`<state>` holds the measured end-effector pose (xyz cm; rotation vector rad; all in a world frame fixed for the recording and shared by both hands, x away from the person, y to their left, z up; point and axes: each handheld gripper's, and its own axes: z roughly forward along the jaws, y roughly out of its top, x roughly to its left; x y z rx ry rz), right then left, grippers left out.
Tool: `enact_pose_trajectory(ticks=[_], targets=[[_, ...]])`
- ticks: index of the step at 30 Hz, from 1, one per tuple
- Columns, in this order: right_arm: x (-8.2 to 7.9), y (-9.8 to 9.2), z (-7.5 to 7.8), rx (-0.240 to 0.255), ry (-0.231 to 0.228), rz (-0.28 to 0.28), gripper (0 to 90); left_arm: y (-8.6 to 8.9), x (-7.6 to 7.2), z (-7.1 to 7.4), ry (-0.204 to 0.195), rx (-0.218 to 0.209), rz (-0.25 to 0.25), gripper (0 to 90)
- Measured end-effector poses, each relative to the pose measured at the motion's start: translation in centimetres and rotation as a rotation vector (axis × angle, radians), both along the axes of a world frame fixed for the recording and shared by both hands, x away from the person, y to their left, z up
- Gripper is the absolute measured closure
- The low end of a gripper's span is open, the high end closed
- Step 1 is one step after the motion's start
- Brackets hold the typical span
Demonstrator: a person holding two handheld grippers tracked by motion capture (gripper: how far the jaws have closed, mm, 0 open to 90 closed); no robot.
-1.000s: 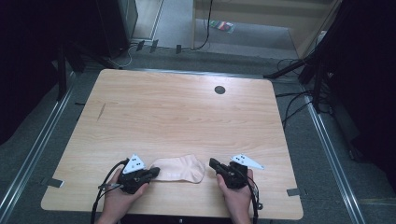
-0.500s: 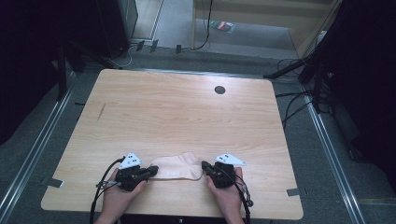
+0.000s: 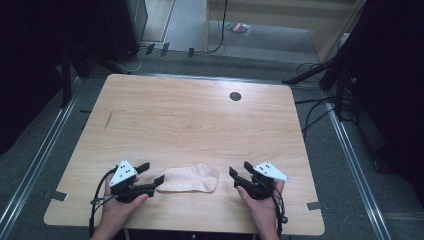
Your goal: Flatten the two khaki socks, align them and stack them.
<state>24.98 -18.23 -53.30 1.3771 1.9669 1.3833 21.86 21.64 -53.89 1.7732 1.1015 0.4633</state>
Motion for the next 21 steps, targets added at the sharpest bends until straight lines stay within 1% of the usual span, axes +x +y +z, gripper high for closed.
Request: enact_pose_trajectory(ticks=[1, 2, 4, 5, 6, 7, 8, 9, 11, 13, 14, 15, 18, 21], targets=[[0.1, -0.5, 0.1, 0.002, 0.002, -0.009, 27.1, 0.6, 0.1, 0.1, 0.004, 0.007, 0.02, 15.5], [0.1, -1.0, 0.2, 0.01, 0.008, -0.014, 25.1, 1.0, 0.1, 0.2, 0.005, 0.002, 0.034, 13.4], [0.1, -1.7, 0.4, 0.012, 0.007, -0.024, 20.9, 2.1, 0.2, 0.4, 0.006, -0.016, 0.064, 11.8], [0.1, -2.1, 0.6, 0.006, 0.013, -0.034, 17.1, 2.6, 0.2, 0.5, 0.005, -0.02, 0.073, 9.9], [0.1, -2.4, 0.7, 0.003, 0.011, -0.043, 13.7, 3.3, 0.3, 0.6, 0.006, -0.025, 0.088, 9.2], [0.1, -2.7, 0.9, 0.003, 0.008, -0.054, 12.4, 3.7, 0.4, 0.6, 0.006, -0.029, 0.099, 8.2], [0.1, -2.9, 1.0, 0.006, 0.009, -0.058, 10.5, 4.3, 0.5, 0.5, 0.01, -0.009, 0.123, 3.7], [0.1, -3.2, 1.0, 0.008, 0.008, -0.059, 8.0, 4.8, 0.5, 0.5, 0.014, -0.005, 0.147, 0.5], [0.0, -3.5, 1.0, 0.007, 0.006, -0.06, 4.4, 6.0, 0.7, 0.5, 0.029, -0.013, 0.178, 0.6], [-0.1, -4.0, 1.0, 0.008, 0.008, -0.065, 2.3, 7.5, 0.7, 0.5, 0.032, -0.036, 0.214, 0.6], [-0.2, -4.3, 0.8, -0.008, 0.006, -0.061, 0.8, 8.1, 0.6, 0.5, 0.032, -0.042, 0.23, 0.5], [-0.3, -4.6, 0.8, -0.007, 0.01, -0.065, 0.4, 8.7, 0.5, 0.5, 0.03, -0.05, 0.246, 0.5], [-0.5, -5.5, 0.5, -0.006, 0.011, -0.086, 0.2, 9.9, 0.3, 0.3, 0.039, -0.041, 0.272, 0.5], [-0.7, -6.5, 0.4, -0.005, 0.012, -0.109, 0.2, 10.6, 0.1, 0.1, 0.045, -0.023, 0.283, 0.5]])
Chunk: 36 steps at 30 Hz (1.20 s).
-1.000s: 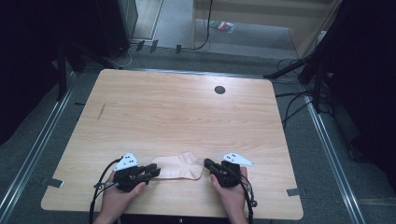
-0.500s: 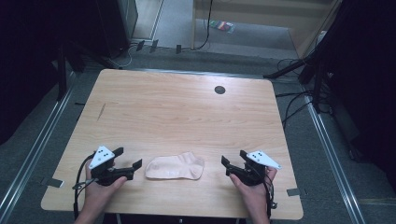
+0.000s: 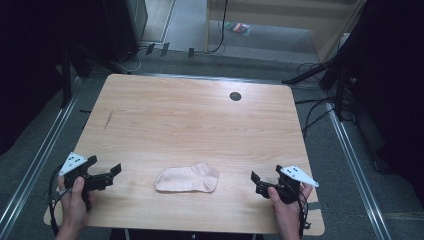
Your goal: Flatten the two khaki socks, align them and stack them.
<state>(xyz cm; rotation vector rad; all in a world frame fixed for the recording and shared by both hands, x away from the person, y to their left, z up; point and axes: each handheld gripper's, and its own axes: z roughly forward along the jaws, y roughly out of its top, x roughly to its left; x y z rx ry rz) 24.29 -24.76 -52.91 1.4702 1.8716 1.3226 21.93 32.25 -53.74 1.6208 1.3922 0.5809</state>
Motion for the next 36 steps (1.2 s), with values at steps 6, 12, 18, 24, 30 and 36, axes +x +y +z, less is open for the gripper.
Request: enact_pose_trajectory(ticks=[6, 12, 18, 24, 30, 36], targets=[[-0.4, -1.8, -0.4, -0.009, 0.011, -0.028, 0.2, 0.9, -0.4, -0.2, 0.01, 0.017, 0.01, 0.5], [-1.0, -3.3, -0.7, -0.027, 0.014, -0.039, 0.2, 2.0, -0.9, -0.6, 0.022, 0.051, 0.026, 0.5], [-1.6, -4.5, -1.1, -0.039, 0.034, -0.056, 0.5, 3.4, -1.5, -0.9, 0.032, 0.069, 0.053, 0.5], [-2.1, -5.4, -1.3, -0.049, 0.042, -0.061, 0.9, 4.6, -2.5, -1.1, 0.031, 0.109, 0.064, 0.5], [-2.8, -7.0, -1.6, -0.049, 0.055, -0.082, 2.4, 5.5, -2.9, -1.3, 0.037, 0.085, 0.071, 0.5], [-3.5, -8.1, -1.9, -0.059, 0.061, -0.086, 3.5, 5.1, -2.7, -1.5, 0.045, 0.1, 0.058, 0.5]])
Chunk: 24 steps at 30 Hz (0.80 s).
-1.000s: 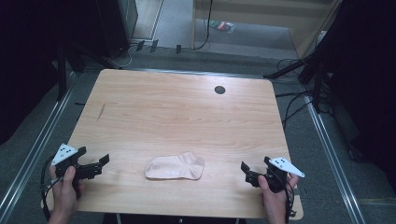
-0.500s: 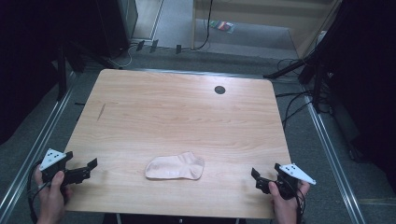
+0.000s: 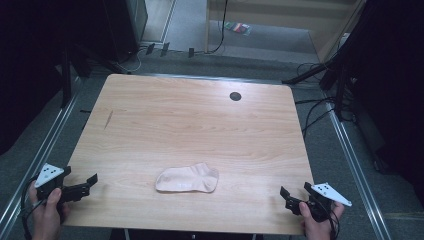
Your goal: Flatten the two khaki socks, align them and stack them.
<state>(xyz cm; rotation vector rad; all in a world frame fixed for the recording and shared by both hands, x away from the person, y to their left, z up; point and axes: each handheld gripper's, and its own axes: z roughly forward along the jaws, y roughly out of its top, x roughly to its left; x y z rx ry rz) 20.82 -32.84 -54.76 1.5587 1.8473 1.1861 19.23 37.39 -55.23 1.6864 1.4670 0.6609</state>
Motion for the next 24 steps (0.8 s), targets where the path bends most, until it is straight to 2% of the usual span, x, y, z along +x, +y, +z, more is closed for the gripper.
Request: enact_pose_trajectory(ticks=[6, 15, 24], targets=[[0.06, -0.34, -0.15, 0.028, 0.016, -0.002, 4.9, -0.24, 0.19, -0.08, 0.009, 0.016, -0.009, 0.5], [0.3, -0.39, -0.17, 0.033, 0.016, -0.01, 6.3, -0.29, 0.31, -0.09, 0.007, 0.017, 0.001, 0.5], [0.36, -0.35, -0.2, 0.025, 0.037, -0.024, 9.4, -0.32, 0.1, -0.09, 0.014, 0.019, 0.008, 0.5]])
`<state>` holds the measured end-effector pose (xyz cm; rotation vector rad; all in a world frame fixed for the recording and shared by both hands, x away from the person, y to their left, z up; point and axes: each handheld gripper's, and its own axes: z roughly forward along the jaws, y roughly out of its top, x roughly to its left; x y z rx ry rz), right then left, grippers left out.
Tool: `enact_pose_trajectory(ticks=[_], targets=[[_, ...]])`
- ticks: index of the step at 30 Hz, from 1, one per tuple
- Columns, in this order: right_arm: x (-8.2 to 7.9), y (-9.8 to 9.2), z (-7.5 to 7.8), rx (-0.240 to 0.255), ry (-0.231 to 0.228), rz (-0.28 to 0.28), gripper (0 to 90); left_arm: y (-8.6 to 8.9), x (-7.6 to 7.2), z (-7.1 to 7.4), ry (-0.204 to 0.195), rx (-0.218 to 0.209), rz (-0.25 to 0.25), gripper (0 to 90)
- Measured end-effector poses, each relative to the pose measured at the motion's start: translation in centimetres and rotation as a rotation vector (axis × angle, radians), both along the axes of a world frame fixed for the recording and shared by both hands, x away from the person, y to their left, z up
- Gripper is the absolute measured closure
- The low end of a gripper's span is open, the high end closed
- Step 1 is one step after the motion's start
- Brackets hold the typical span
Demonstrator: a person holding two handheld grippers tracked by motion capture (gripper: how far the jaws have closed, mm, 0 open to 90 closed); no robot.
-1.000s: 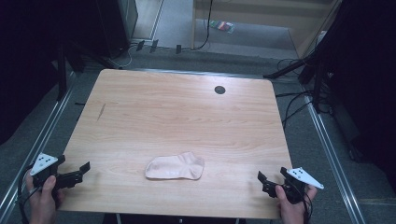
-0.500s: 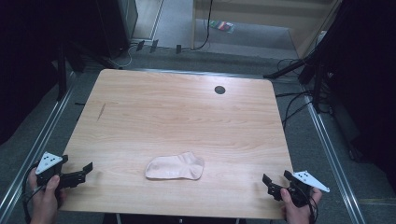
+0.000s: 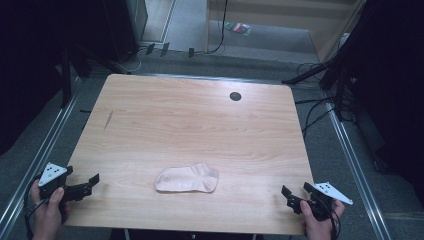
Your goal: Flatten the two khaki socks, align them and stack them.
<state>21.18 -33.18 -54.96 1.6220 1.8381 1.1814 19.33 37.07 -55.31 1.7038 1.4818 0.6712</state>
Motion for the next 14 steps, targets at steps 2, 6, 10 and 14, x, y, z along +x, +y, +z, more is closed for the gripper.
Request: enact_pose_trajectory(ticks=[2, 6, 10, 14], targets=[[-0.26, -0.09, 0.0, 0.004, -0.005, -0.019, 12.1, -0.06, 0.0, 0.0, 0.004, 0.005, 0.009, 0.5], [-0.1, -0.08, -0.01, 0.015, -0.003, -0.029, 13.0, -0.21, 0.24, -0.02, 0.012, 0.012, 0.02, 0.6], [-0.12, 0.13, 0.0, 0.0, -0.007, -0.026, 13.2, -0.38, 0.08, -0.01, -0.001, 0.024, 0.03, 0.6], [-0.07, -0.06, -0.04, 0.021, -0.001, -0.027, 13.2, -0.22, 0.15, -0.03, 0.0, 0.006, 0.038, 0.5]])
